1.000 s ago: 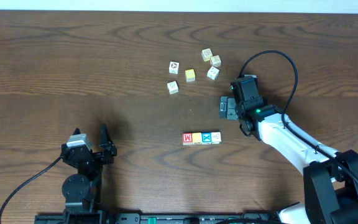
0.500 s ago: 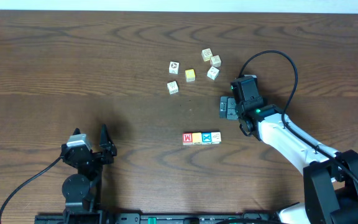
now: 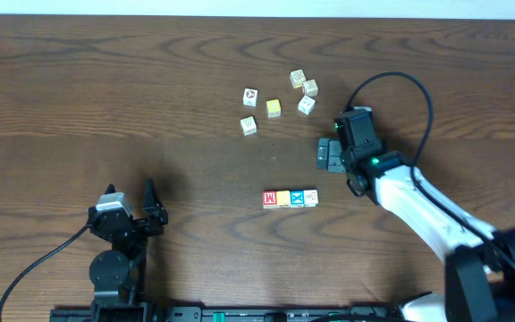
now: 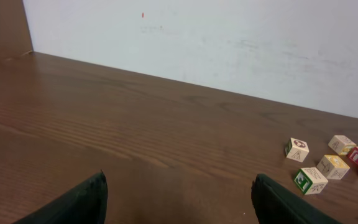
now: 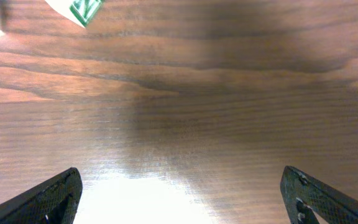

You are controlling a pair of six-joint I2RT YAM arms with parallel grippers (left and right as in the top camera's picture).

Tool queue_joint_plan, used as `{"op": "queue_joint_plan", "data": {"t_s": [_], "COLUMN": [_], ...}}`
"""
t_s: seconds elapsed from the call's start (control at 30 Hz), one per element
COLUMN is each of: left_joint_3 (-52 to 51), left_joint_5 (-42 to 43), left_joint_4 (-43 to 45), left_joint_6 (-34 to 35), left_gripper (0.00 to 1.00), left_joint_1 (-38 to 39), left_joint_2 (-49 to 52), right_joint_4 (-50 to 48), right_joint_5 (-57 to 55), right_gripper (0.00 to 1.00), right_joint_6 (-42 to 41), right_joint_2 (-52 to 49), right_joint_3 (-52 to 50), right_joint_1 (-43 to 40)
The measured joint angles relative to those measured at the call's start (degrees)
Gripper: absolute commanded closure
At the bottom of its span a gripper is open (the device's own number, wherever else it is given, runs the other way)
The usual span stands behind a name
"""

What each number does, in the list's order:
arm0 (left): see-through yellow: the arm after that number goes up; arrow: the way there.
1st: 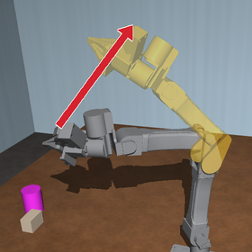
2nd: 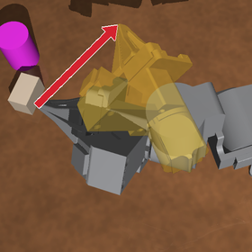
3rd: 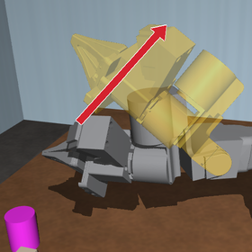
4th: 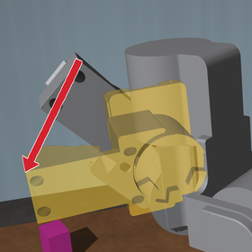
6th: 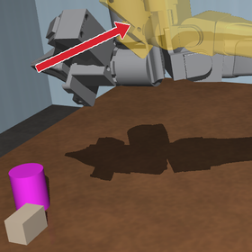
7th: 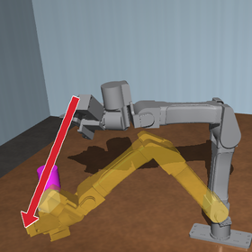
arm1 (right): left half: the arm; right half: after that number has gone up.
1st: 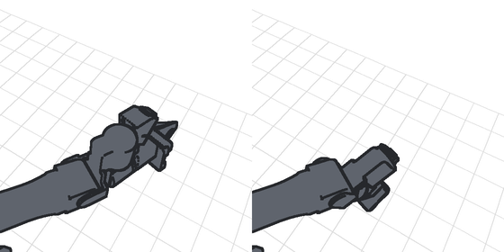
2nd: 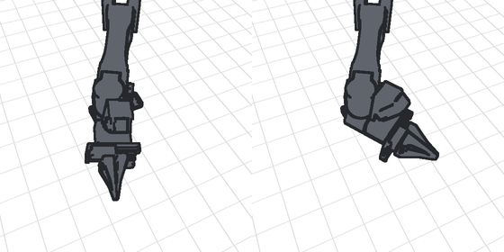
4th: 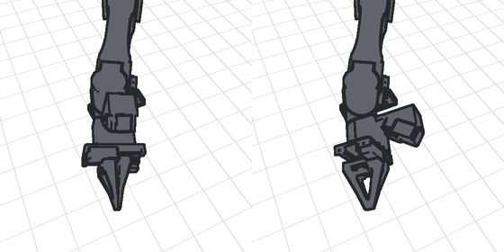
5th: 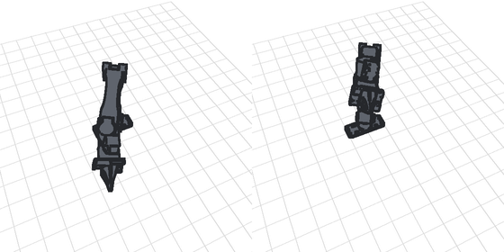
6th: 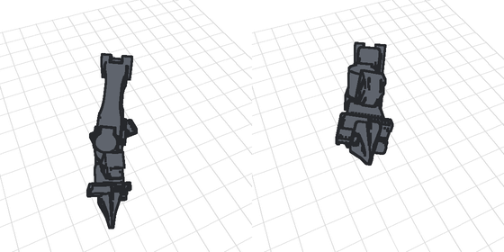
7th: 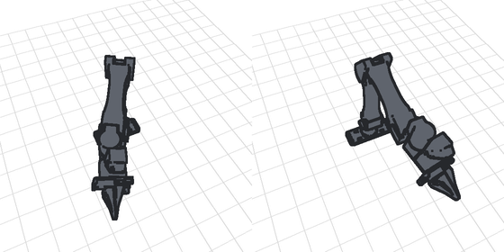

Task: Lift 4 blocks

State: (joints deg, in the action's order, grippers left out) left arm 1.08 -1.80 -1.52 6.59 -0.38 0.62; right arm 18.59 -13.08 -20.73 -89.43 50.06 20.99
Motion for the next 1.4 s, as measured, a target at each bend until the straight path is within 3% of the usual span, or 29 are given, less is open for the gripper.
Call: {"op": "queue_joint_plan", "data": {"t_s": [0.27, 0.53, 0.97, 1.17, 1.4], "left_joint_3": [0.02, 0.02, 0.02, 0.02, 0.02], "left_joint_5": [0.13, 0.17, 0.17, 0.17, 0.17], "left_joint_4": [0.00, 0.00, 0.00, 0.00, 0.00], "left_joint_6": [0.00, 0.00, 0.00, 0.00, 0.00], "left_gripper": [0.25, 0.25, 0.25, 0.25, 0.25], "left_joint_1": [0.00, 0.00, 0.00, 0.00, 0.00], "left_joint_2": [0.00, 0.00, 0.00, 0.00, 0.00], "right_joint_4": [-1.33, -9.79, -18.78, -18.43, -17.62], "right_joint_5": [-2.71, -4.57, 5.05, 9.81, 11.63], "right_gripper": [0.01, 0.01, 0.01, 0.01, 0.01], "right_joint_6": [0.00, 3.41, 6.38, 6.95, 7.23], "right_joint_2": [17.03, 38.47, 70.25, 78.55, 81.07], "right_joint_3": [-3.34, -16.63, -33.33, -37.70, -38.25], "right_joint_1": [0.00, -0.50, -13.14, -18.05, -20.06]}}
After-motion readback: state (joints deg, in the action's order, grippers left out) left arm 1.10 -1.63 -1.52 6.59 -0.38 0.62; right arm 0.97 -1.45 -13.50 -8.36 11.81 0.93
